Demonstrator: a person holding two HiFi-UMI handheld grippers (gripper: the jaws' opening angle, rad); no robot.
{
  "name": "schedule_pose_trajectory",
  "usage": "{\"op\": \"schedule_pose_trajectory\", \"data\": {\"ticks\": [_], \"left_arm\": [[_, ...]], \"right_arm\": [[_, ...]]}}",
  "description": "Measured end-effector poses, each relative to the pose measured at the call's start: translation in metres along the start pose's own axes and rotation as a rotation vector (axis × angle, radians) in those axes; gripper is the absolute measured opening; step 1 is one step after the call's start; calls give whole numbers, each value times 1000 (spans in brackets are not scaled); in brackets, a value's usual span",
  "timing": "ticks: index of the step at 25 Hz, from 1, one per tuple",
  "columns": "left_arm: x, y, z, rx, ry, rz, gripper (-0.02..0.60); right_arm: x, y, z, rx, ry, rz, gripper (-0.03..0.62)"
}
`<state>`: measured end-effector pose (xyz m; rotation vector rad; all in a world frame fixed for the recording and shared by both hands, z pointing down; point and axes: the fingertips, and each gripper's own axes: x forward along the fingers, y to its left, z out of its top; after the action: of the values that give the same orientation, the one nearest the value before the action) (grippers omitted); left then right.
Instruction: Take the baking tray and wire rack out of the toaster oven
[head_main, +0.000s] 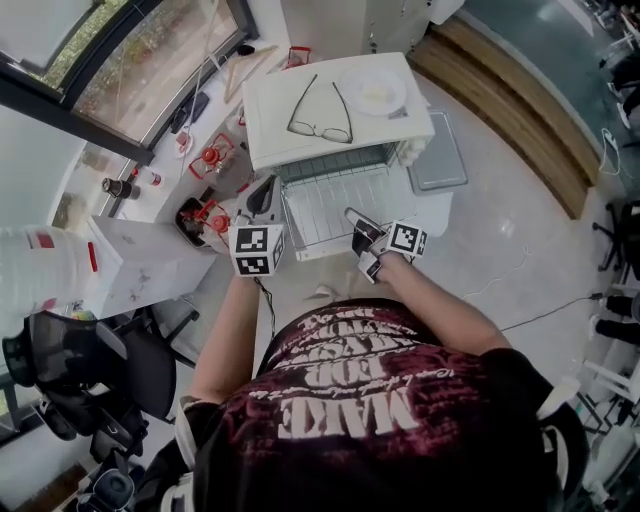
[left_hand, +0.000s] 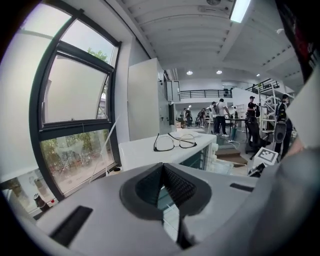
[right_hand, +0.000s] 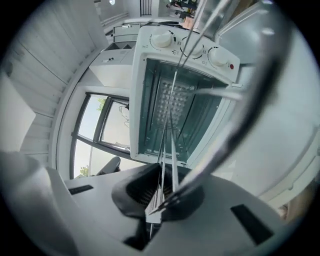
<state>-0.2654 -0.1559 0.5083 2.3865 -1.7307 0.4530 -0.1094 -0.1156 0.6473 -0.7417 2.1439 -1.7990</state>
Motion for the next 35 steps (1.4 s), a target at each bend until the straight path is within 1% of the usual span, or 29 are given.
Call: {"op": "schedule_pose_trajectory", "data": {"ticks": [2, 5, 8, 11, 13, 15, 17, 20, 24, 28, 32, 35], "left_arm": [[-17, -6, -12, 23, 24, -5, 6], [-36, -12, -25, 24, 44, -22, 6], [-48, -19, -32, 7, 40, -49, 6], [-55, -33, -34, 0, 33, -84, 6], [-56, -42, -34, -2, 32, -108, 6], [-57, -52, -37, 2, 35, -127, 6], [-59, -61, -40, 6, 42, -141, 6], [-58, -73, -37, 19, 45, -153, 6], [-51, -94, -28, 35, 51, -152, 6], [-35, -122, -10, 38, 43, -135, 6], [-15, -158, 13, 13, 14, -106, 6], [-2, -189, 26, 12, 6, -74, 6]], "right_arm": [[-10, 1, -1, -17, -16, -12, 3], [-21, 7, -1, -62, -33, 14, 3], [-38, 6, -11, -13, -58, -17, 3], [-61, 0, -16, -22, -77, -66, 3], [-72, 1, -16, -42, -90, -65, 3], [-82, 4, -18, -25, -101, -51, 3], [-93, 0, -19, -1, -108, -61, 3], [-105, -5, -14, -13, -110, -74, 3], [-118, -6, -1, 30, -114, -36, 4], [-140, -19, 23, 37, -92, -44, 3], [-166, -33, 55, 23, -43, -72, 5], [-184, -37, 77, 31, 4, -44, 5]]}}
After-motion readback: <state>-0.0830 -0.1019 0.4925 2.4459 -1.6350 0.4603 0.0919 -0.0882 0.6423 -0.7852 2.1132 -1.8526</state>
